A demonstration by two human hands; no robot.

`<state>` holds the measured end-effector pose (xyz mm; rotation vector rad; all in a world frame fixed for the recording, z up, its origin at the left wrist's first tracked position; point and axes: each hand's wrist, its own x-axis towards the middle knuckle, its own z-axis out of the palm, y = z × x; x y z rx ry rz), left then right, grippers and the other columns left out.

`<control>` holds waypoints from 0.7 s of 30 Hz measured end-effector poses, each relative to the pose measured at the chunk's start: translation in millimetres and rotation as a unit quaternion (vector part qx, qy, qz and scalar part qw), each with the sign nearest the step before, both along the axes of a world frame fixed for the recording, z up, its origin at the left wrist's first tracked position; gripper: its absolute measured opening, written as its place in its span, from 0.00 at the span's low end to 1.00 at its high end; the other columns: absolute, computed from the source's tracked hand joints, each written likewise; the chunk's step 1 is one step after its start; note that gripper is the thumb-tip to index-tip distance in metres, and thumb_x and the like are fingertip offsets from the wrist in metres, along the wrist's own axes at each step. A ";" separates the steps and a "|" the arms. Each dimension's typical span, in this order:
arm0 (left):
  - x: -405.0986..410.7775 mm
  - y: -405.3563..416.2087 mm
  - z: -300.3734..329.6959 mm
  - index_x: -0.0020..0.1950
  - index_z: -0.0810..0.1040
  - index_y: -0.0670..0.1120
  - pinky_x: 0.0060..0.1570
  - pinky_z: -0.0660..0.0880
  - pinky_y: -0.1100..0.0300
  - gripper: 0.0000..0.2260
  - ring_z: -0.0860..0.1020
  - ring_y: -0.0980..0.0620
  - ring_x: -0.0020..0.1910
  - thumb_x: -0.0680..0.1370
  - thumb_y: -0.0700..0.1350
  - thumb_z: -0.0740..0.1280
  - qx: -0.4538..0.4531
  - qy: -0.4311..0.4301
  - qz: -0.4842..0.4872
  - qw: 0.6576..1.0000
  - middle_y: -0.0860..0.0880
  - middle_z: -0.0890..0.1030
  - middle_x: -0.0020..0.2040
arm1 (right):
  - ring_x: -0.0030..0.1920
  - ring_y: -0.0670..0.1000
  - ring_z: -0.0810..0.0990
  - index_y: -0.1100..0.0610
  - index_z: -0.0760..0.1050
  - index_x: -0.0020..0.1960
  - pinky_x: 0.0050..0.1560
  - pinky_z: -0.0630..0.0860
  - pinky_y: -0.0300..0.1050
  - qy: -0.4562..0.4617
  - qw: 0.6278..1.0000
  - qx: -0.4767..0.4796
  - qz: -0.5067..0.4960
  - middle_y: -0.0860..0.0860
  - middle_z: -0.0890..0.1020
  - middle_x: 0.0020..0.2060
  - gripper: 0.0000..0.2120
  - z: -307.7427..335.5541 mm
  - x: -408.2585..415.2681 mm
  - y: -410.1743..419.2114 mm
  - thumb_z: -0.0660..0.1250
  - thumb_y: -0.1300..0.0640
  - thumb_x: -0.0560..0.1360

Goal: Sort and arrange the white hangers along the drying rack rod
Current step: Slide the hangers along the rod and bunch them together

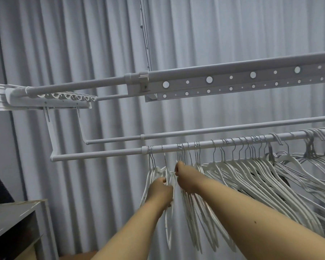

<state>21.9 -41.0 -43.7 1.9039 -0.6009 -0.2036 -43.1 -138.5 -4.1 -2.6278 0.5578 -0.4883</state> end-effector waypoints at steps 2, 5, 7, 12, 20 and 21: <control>-0.8 -2.7 3.1 0.56 0.76 0.44 0.26 0.68 0.63 0.13 0.76 0.47 0.33 0.76 0.37 0.56 0.006 -0.007 -0.007 1.000 0.47 0.75 0.39 | 0.49 0.56 0.78 0.57 0.67 0.58 0.46 0.77 0.50 -0.001 1.000 -0.005 -0.011 0.56 0.78 0.55 0.13 0.6 -4.1 -6.9 0.52 0.66 0.75; -1.7 -5.9 11.2 0.40 0.71 0.43 0.23 0.66 0.66 0.07 0.74 0.47 0.30 0.74 0.34 0.55 0.012 -0.030 -0.001 0.999 0.46 0.71 0.33 | 0.51 0.56 0.78 0.57 0.67 0.57 0.52 0.77 0.54 0.005 0.999 -0.030 -0.027 0.56 0.79 0.54 0.13 1.0 -10.3 -14.7 0.52 0.65 0.75; 0.7 -9.7 21.2 0.41 0.69 0.42 0.21 0.65 0.66 0.06 0.74 0.47 0.29 0.73 0.33 0.56 -0.002 -0.024 0.004 1.000 0.45 0.71 0.33 | 0.50 0.57 0.78 0.57 0.67 0.58 0.53 0.77 0.54 0.013 0.997 -0.060 -0.037 0.56 0.79 0.53 0.13 2.3 -14.4 -16.6 0.53 0.64 0.74; 11.4 -28.9 28.5 0.56 0.73 0.36 0.22 0.67 0.64 0.10 0.74 0.49 0.26 0.76 0.32 0.60 -0.023 0.077 -0.028 0.996 0.42 0.74 0.35 | 0.54 0.57 0.78 0.56 0.69 0.61 0.51 0.75 0.49 0.060 0.987 -0.138 -0.058 0.55 0.79 0.55 0.15 6.8 -22.2 -8.3 0.55 0.63 0.76; -6.0 8.2 16.4 0.45 0.72 0.33 0.20 0.69 0.64 0.06 0.70 0.52 0.20 0.75 0.28 0.56 -0.150 0.258 -0.069 0.952 0.43 0.71 0.25 | 0.48 0.61 0.82 0.69 0.69 0.65 0.49 0.82 0.52 0.000 0.973 0.228 -0.021 0.66 0.78 0.58 0.16 13.8 -20.1 26.2 0.58 0.68 0.77; -7.4 16.0 18.3 0.44 0.72 0.34 0.20 0.69 0.64 0.06 0.69 0.52 0.21 0.76 0.29 0.57 -0.162 0.271 -0.076 0.946 0.43 0.70 0.25 | 0.52 0.62 0.82 0.69 0.69 0.65 0.48 0.82 0.50 -0.010 0.969 0.246 -0.030 0.66 0.77 0.59 0.16 12.3 -20.1 25.2 0.57 0.68 0.78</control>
